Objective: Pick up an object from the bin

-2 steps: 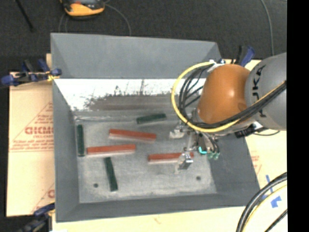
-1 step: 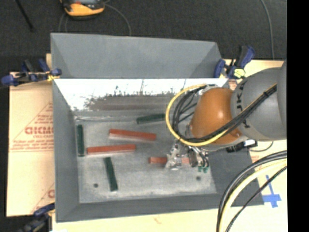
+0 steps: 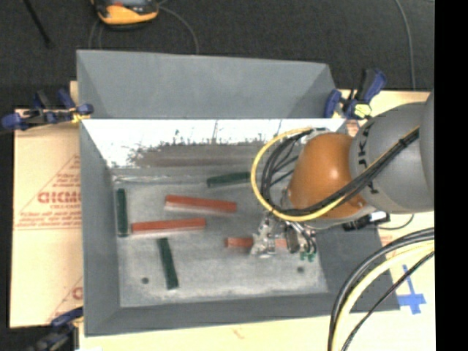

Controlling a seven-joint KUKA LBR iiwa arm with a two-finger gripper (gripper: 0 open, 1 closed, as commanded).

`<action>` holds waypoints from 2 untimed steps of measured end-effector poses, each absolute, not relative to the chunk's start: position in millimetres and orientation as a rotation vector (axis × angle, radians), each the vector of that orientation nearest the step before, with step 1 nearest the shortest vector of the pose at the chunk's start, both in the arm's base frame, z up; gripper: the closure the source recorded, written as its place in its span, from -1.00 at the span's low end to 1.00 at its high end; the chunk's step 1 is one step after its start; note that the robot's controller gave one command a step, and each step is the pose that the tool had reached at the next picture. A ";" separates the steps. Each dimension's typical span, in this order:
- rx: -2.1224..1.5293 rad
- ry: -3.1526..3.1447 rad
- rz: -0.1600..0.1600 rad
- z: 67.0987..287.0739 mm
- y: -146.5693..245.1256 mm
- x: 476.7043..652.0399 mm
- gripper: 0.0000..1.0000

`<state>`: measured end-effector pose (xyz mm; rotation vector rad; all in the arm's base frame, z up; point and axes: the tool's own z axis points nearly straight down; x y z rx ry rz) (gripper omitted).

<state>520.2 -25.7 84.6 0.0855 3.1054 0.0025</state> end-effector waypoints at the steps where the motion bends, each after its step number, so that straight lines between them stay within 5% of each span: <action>1: 0.081 3.143 0.003 122.6 -26.4 514.5 1.00; 2: 0.107 3.140 0.002 183.8 -21.4 531.3 1.00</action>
Offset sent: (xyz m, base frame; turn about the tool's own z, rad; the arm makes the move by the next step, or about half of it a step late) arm 0.0303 0.0127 0.1639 0.0361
